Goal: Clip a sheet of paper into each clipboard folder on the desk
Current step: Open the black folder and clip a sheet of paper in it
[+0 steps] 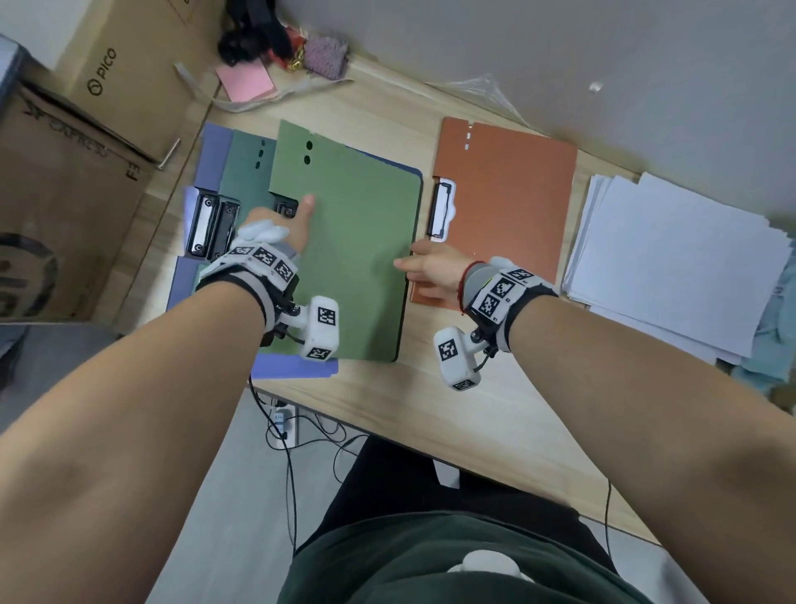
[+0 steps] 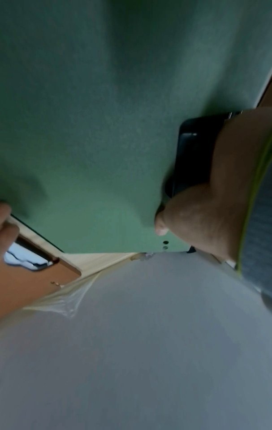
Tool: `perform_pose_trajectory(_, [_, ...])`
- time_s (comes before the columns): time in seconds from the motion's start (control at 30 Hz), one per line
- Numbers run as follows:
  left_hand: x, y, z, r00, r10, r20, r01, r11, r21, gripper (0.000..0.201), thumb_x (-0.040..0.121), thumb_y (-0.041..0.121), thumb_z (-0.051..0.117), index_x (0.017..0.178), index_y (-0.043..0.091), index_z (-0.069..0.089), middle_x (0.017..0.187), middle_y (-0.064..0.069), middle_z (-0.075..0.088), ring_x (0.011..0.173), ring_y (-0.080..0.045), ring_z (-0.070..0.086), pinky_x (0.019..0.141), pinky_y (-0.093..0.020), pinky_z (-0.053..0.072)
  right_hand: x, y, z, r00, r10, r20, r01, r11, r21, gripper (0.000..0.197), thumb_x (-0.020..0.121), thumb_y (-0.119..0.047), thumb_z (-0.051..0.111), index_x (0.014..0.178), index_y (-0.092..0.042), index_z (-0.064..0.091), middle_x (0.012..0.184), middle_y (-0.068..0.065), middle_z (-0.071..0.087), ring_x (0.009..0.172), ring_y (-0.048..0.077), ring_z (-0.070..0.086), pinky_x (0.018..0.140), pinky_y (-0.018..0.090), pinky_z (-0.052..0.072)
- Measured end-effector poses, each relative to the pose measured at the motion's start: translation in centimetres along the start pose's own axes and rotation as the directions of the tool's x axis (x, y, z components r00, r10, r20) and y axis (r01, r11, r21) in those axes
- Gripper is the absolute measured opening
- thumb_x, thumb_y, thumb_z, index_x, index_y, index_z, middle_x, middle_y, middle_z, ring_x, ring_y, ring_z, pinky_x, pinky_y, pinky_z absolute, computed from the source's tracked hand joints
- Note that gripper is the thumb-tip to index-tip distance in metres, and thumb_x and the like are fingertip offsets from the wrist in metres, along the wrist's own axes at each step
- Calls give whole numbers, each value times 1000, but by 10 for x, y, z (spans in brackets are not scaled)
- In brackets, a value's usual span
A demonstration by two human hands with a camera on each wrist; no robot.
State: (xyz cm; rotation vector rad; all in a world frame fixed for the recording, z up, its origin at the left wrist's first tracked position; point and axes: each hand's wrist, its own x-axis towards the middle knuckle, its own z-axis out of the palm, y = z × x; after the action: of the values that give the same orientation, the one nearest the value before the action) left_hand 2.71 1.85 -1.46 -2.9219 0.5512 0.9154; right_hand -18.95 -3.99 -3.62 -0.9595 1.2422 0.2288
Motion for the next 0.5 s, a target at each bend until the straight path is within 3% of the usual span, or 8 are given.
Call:
perform_pose_trajectory(0.07, [-4, 2, -5, 999, -18, -32, 18, 1000, -11, 90, 76, 87, 37, 99, 3, 60, 72, -16, 57, 89, -29, 64, 73, -38, 41, -3, 1, 1, 1000, -28, -11, 28, 1000, -4, 71, 89, -27, 67, 149, -17, 31, 140, 3, 50, 125, 19, 51, 104, 38, 43])
perform_pose_trajectory(0.13, [-8, 5, -9, 998, 28, -62, -31, 999, -38, 97, 76, 87, 35, 128, 7, 57, 107, -19, 68, 104, -34, 65, 77, -39, 44, -9, 1, -3, 996, -64, -54, 65, 998, 8, 66, 90, -27, 66, 148, -16, 34, 139, 2, 50, 127, 19, 50, 107, 41, 42])
perform_pose_trajectory(0.2, [-16, 7, -17, 995, 78, -66, -79, 997, -14, 95, 78, 87, 32, 139, 16, 50, 123, -15, 65, 109, -33, 64, 77, -38, 43, -14, 2, -12, 990, -95, -107, 98, 995, 22, 64, 90, -29, 66, 146, -17, 37, 139, -1, 50, 127, 19, 49, 107, 41, 42])
perform_pose_trajectory(0.27, [-21, 11, -19, 990, 120, -69, -120, 993, 5, 94, 78, 88, 28, 139, 20, 49, 124, -12, 65, 108, -33, 64, 77, -39, 43, -18, 4, -23, 985, -96, -143, 105, 993, 56, 65, 89, -35, 68, 144, -19, 38, 138, 0, 50, 122, 22, 53, 102, 42, 47])
perform_pose_trajectory(0.33, [-30, 17, -13, 980, 187, -73, -190, 981, -29, 97, 77, 89, 28, 132, 14, 55, 123, -15, 65, 105, -35, 65, 82, -43, 46, -25, 11, -38, 980, -91, -177, 116, 983, 140, 69, 87, -36, 71, 144, -18, 36, 134, 4, 52, 112, 24, 57, 94, 42, 53])
perform_pose_trajectory(0.4, [-37, 25, -2, 963, 262, -64, -268, 955, -124, 92, 75, 90, 31, 100, 7, 64, 97, -17, 70, 83, -34, 66, 76, -40, 47, -33, 22, -55, 969, -76, -233, 124, 972, 200, 69, 87, -34, 71, 144, -16, 36, 127, 3, 55, 105, 24, 61, 87, 41, 56])
perform_pose_trajectory(0.47, [-55, 36, 15, 943, 333, -25, -329, 917, -225, 81, 72, 92, 33, 64, 13, 48, 64, -8, 56, 60, -28, 53, 66, -34, 43, -43, 39, -75, 962, -80, -260, 140, 965, 222, 54, 92, -31, 65, 139, -13, 43, 120, 2, 61, 105, 26, 64, 89, 43, 54])
perform_pose_trajectory(0.5, [-61, 43, 25, 935, 355, 13, -341, 908, -244, 81, 70, 94, 32, 59, 15, 42, 59, -6, 51, 58, -27, 50, 66, -33, 42, -47, 48, -85, 960, -82, -266, 152, 955, 253, 44, 95, -28, 61, 135, -12, 47, 120, 4, 64, 107, 28, 65, 91, 46, 53])
